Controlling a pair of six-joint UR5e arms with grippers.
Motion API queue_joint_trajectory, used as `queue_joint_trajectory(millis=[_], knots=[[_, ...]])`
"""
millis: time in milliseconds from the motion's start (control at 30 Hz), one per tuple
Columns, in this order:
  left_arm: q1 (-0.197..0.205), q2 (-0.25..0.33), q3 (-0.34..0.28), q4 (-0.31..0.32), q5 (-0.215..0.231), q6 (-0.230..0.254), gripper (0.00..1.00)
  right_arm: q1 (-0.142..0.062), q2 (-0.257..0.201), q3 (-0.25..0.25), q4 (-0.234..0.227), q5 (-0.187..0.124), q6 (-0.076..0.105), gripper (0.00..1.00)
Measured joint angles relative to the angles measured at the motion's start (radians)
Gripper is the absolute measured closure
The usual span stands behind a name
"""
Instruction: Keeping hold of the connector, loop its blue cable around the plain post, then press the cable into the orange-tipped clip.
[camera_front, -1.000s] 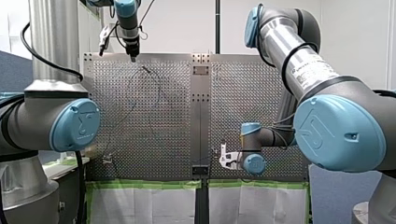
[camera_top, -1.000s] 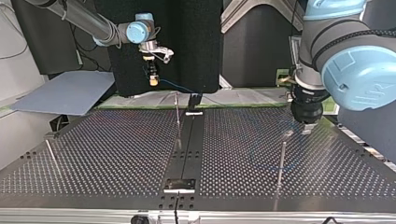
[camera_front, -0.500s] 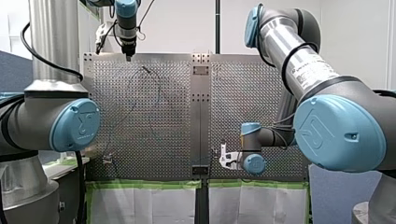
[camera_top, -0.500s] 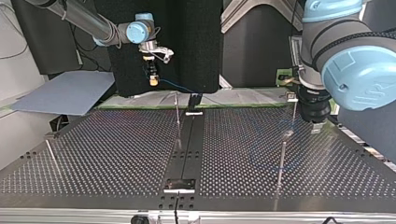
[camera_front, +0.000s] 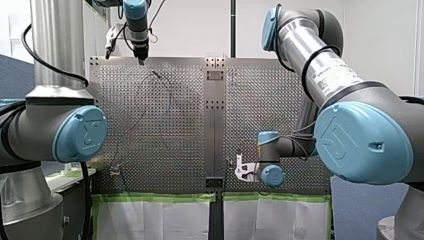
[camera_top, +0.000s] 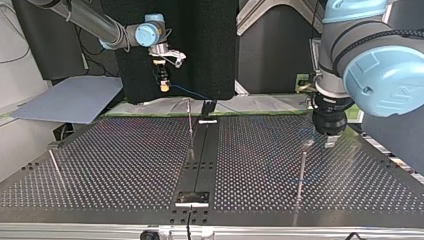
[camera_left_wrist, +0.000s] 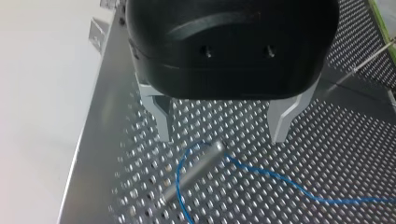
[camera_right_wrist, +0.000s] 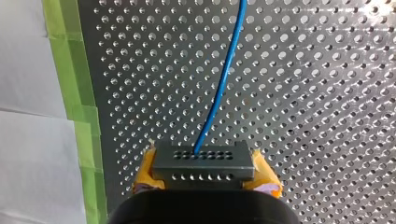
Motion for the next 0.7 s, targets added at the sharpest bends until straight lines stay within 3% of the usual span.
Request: queue_joint_trajectory(millis=[300,700], knots=[[-0.026,-0.013,0.001,0.083,0.086,0.001,0.0,0.003,0.0,0.0,-0.003,0.0,0.001,1.0],[-0.078,-0.109,0.001,0.189,0.192,-0.015,0.0,0.003,0.0,0.0,-0.013,0.0,0.003,1.0]])
